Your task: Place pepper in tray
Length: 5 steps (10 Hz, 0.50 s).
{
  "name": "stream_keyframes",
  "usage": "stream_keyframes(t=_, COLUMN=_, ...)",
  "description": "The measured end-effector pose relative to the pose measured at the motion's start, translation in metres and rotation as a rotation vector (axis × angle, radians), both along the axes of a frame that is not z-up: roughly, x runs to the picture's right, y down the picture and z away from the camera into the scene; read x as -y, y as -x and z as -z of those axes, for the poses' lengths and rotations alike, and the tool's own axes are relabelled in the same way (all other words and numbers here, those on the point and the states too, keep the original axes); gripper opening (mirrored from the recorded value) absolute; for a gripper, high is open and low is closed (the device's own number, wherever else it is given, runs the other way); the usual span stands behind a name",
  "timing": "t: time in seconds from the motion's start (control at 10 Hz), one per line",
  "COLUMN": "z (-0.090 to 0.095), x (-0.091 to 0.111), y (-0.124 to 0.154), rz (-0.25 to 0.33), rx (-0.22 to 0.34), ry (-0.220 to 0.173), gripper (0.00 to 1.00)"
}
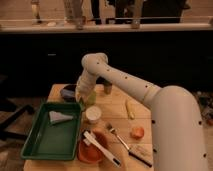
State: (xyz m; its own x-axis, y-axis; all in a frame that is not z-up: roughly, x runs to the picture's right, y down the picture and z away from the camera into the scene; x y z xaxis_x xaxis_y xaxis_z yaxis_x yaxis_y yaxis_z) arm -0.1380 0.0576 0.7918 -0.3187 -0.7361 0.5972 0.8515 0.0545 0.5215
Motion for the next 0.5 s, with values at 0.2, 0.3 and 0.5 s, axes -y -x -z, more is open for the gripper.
stream_keyframes(t=0.2, z=0.012, x=-0.008, y=0.004, rz=0.013, rx=0.007, ry=-0.004, gripper=0.0)
stream_keyframes(t=0.3, z=0.019, x=-0.014, y=0.011, rz=0.028, rx=0.01, ry=-0.008, gripper=0.0)
stream_keyframes(t=0.5, z=0.027, x=-0.025, y=0.029, rz=0.064, rx=0.03, ry=0.012, gripper=0.0)
